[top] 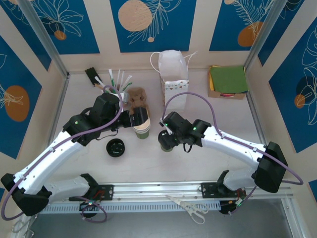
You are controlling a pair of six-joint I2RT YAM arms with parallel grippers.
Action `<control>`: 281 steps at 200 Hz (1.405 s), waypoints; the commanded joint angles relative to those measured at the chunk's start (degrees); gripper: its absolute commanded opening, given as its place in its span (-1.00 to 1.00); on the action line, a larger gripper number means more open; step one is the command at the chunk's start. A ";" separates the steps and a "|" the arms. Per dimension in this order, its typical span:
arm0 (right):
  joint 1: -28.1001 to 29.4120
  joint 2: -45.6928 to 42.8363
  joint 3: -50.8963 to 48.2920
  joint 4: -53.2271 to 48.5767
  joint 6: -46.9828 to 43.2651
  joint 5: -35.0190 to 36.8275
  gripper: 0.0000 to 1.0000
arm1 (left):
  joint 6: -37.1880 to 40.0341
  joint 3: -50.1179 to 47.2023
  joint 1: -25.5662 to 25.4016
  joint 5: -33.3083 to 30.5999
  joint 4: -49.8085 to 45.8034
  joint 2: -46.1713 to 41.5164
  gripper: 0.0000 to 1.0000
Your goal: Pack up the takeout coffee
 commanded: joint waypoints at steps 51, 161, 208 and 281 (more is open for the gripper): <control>0.57 -0.13 0.10 -0.20 -0.58 1.61 0.31 | 1.03 1.08 -0.55 0.65 -1.24 0.27 1.00; 0.66 -0.82 0.21 -0.47 -0.53 2.03 0.31 | 1.12 1.17 -0.70 1.43 -1.04 1.30 1.00; 0.72 -0.71 -0.07 -0.35 -0.47 1.68 0.31 | 1.73 1.95 -1.03 1.36 -1.68 2.29 1.00; 0.99 0.29 -0.68 -0.90 0.15 1.49 0.31 | 2.04 2.33 -1.12 1.31 -2.03 2.38 1.00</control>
